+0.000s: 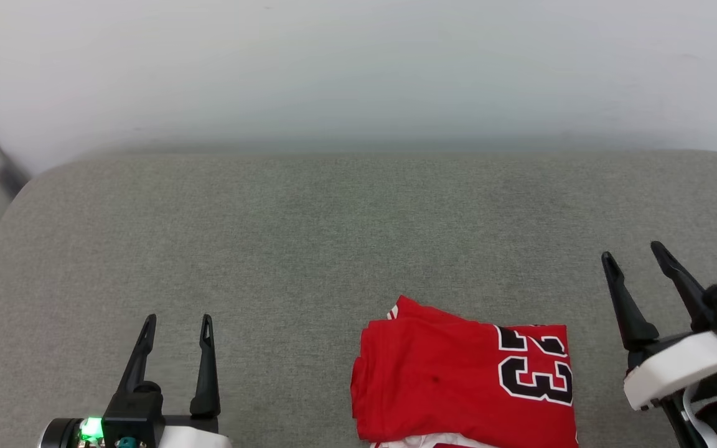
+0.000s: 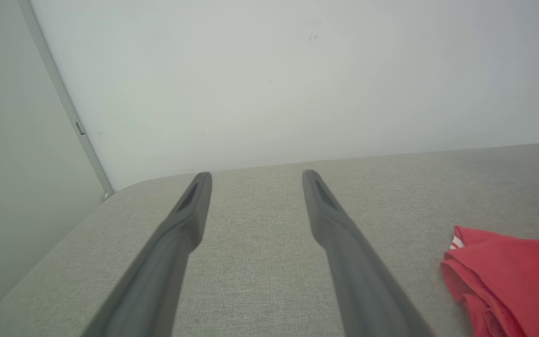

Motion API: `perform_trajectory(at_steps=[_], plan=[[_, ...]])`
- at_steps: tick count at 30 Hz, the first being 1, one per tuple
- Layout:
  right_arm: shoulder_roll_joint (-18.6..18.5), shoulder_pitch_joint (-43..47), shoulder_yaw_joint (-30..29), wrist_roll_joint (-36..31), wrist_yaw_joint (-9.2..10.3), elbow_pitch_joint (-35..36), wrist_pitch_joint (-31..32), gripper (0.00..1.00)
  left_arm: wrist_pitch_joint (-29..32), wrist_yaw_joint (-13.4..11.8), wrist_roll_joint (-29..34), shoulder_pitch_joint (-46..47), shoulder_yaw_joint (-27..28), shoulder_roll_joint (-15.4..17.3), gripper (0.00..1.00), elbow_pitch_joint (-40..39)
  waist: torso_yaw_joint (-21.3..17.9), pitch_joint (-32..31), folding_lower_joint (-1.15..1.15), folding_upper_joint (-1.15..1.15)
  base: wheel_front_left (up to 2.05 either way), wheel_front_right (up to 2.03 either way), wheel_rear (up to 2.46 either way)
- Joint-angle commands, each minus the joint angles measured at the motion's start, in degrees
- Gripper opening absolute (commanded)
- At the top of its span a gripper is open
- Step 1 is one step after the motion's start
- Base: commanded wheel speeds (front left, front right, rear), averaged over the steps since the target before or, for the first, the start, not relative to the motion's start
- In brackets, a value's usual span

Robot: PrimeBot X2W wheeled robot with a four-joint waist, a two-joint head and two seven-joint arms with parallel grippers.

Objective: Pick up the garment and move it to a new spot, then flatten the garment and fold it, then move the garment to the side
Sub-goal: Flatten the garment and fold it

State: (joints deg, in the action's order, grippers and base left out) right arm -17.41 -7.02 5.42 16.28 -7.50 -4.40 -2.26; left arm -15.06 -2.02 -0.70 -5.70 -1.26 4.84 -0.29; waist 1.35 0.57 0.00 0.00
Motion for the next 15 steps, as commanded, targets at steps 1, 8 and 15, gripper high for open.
perform_trajectory(at_steps=[1,8,15], plan=[[1.3,1.6,-1.5,-1.5,0.03,-0.1,-1.6,1.00,-0.1,0.0,-0.1,-0.8,0.0,-0.1,1.00,-0.3,-0.7,-0.5,0.00,0.00,0.00,0.00,0.00],[7.6,7.3,-10.2,-7.7,0.03,0.3,-10.4,1.00,-0.1,0.3,-0.3,-1.8,0.5,-0.3,1.00,-0.8,-2.0,-1.5,0.00,0.00,0.00,0.00,0.00],[10.5,12.6,-11.9,-9.9,0.03,2.5,-12.7,1.00,-0.1,0.8,-0.4,-2.9,0.7,-0.5,1.00,-0.9,-2.2,-2.5,0.00,0.00,0.00,0.00,0.00]])
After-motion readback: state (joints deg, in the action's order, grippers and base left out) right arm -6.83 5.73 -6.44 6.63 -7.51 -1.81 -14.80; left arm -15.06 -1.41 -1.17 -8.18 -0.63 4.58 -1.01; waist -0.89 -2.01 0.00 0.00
